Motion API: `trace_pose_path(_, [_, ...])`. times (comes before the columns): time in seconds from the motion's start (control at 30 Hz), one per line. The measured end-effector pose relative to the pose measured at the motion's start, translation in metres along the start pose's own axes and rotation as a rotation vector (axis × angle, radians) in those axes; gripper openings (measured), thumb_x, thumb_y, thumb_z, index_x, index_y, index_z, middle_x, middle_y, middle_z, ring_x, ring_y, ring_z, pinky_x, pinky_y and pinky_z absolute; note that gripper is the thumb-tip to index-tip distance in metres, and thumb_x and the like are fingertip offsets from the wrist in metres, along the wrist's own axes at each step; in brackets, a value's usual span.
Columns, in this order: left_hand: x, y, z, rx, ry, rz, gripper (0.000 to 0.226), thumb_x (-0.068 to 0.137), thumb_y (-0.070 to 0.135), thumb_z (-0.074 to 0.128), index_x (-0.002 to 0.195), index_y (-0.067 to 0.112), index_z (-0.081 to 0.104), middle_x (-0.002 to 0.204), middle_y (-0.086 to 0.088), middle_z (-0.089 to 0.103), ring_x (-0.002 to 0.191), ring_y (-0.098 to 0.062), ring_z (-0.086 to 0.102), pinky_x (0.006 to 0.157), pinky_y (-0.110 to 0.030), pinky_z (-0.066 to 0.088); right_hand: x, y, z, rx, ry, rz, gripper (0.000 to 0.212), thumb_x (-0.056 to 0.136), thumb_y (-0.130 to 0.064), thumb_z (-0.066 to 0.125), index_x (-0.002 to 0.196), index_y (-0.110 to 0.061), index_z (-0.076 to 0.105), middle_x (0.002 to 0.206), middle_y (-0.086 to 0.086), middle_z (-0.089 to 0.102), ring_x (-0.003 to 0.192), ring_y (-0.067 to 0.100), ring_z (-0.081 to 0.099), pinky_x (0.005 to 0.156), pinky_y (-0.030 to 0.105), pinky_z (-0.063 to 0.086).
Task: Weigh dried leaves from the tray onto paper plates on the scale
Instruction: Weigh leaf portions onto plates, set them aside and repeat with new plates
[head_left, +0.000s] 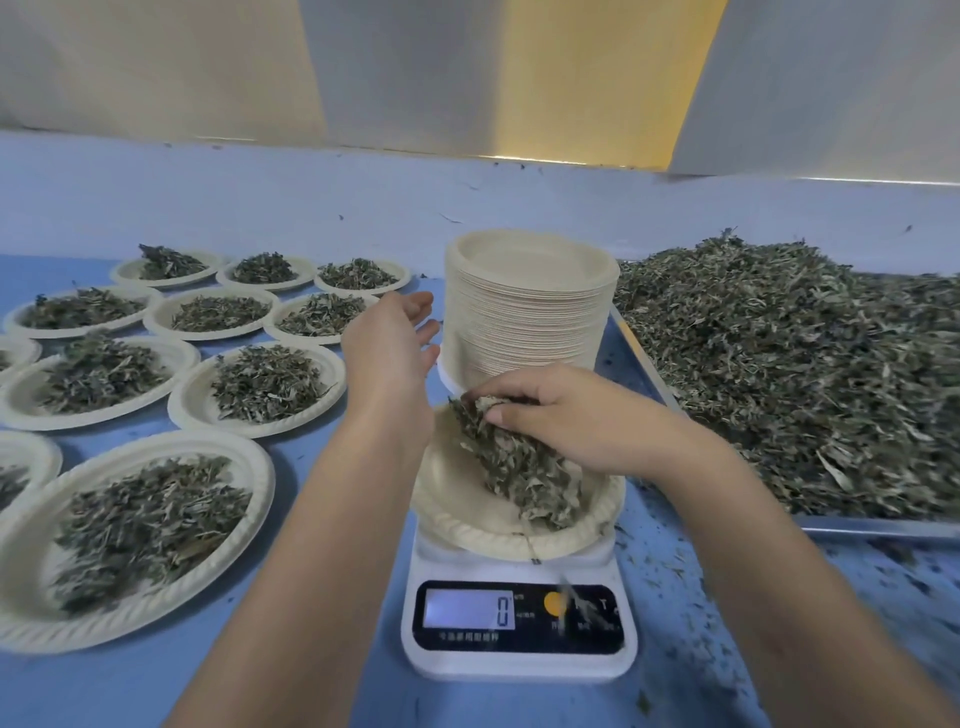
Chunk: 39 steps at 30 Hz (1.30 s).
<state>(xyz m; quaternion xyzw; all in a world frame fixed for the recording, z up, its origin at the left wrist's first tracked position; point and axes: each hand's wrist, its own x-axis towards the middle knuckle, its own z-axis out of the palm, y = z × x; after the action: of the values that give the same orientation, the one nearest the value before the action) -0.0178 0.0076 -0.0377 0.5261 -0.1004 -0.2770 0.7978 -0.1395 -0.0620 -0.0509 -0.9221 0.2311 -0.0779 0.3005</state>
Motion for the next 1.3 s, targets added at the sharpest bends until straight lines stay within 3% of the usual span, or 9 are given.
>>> trace_pose_path(0.17, [0.003,-0.002,-0.002,-0.016,-0.001,-0.001,0.025,0.093,0.009,0.042,0.105,0.007,0.064,0.11,-0.003,0.067,0.099,-0.013,0.065,0.08,-0.023,0.051,0.001,0.002,-0.002,0.036,0.101,-0.031,0.028,0.099,-0.023,0.049,0.122,-0.029,0.063,0.121,-0.01,0.064,0.113,0.012,0.057,0.098,0.026,0.042])
trace_pose_path(0.3, [0.003,-0.003,-0.002,-0.009,-0.004,-0.004,0.024,0.093,0.008,0.041,0.099,0.008,0.064,0.109,-0.003,0.067,0.098,-0.013,0.065,0.08,-0.023,0.052,0.004,0.005,0.001,0.066,0.167,-0.053,0.025,0.098,-0.02,0.049,0.113,-0.031,0.065,0.105,0.003,0.07,0.099,0.035,0.062,0.089,0.046,0.049])
trace_pose_path(0.4, [0.002,-0.004,0.0,0.009,-0.021,-0.004,0.024,0.093,0.007,0.04,0.092,0.01,0.063,0.109,-0.004,0.066,0.098,-0.013,0.065,0.08,-0.022,0.051,0.008,0.008,0.001,0.156,0.284,-0.086,0.026,0.097,-0.015,0.049,0.107,-0.031,0.067,0.089,-0.013,0.067,0.075,0.012,0.062,0.075,0.032,0.049])
trace_pose_path(0.47, [0.001,-0.004,0.001,0.008,-0.039,-0.017,0.024,0.094,0.007,0.04,0.09,0.01,0.063,0.11,-0.004,0.066,0.1,-0.014,0.065,0.084,-0.024,0.051,0.011,0.008,0.001,0.318,0.37,-0.104,0.028,0.096,-0.011,0.049,0.099,-0.031,0.068,0.088,-0.018,0.064,0.075,-0.006,0.056,0.076,0.025,0.046])
trace_pose_path(0.57, [0.0,-0.005,0.002,-0.008,-0.103,-0.059,0.023,0.094,0.008,0.04,0.092,0.009,0.063,0.108,-0.006,0.068,0.101,-0.016,0.065,0.088,-0.027,0.051,0.014,0.008,0.003,0.698,0.459,-0.099,0.031,0.097,-0.004,0.047,0.09,-0.025,0.068,0.092,-0.008,0.067,0.087,0.004,0.061,0.085,0.027,0.055])
trace_pose_path(0.73, [-0.002,-0.009,0.007,-0.053,-0.209,-0.158,0.028,0.094,0.011,0.036,0.088,0.007,0.062,0.094,-0.007,0.069,0.085,-0.017,0.065,0.088,-0.028,0.05,0.013,0.006,0.004,1.068,0.461,-0.142,0.027,0.097,-0.001,0.045,0.096,-0.015,0.068,0.079,-0.006,0.068,0.063,-0.001,0.061,0.056,0.012,0.048])
trace_pose_path(0.93, [-0.003,-0.011,0.013,-0.136,-0.306,-0.309,0.028,0.095,0.016,0.036,0.083,0.006,0.059,0.085,-0.007,0.061,0.078,-0.019,0.057,0.084,-0.028,0.048,0.015,0.003,0.007,1.016,0.486,-0.155,0.029,0.098,-0.005,0.045,0.095,-0.022,0.069,0.085,-0.007,0.071,0.077,0.003,0.064,0.07,0.018,0.053])
trace_pose_path(1.13, [-0.002,-0.012,0.013,-0.153,-0.324,-0.323,0.029,0.096,0.017,0.035,0.089,0.005,0.06,0.094,-0.011,0.064,0.086,-0.022,0.06,0.089,-0.032,0.048,0.013,0.002,0.004,1.042,0.501,-0.151,0.027,0.097,-0.005,0.045,0.099,-0.02,0.068,0.092,-0.003,0.071,0.081,0.006,0.064,0.075,0.022,0.054])
trace_pose_path(1.3, [-0.005,-0.013,0.015,-0.201,-0.414,-0.392,0.028,0.098,0.025,0.032,0.093,0.009,0.054,0.094,-0.011,0.059,0.087,-0.024,0.059,0.079,-0.037,0.049,0.012,-0.005,0.007,0.794,0.561,-0.203,0.029,0.094,0.0,0.046,0.093,-0.019,0.068,0.087,-0.008,0.069,0.077,-0.003,0.062,0.063,0.011,0.049])
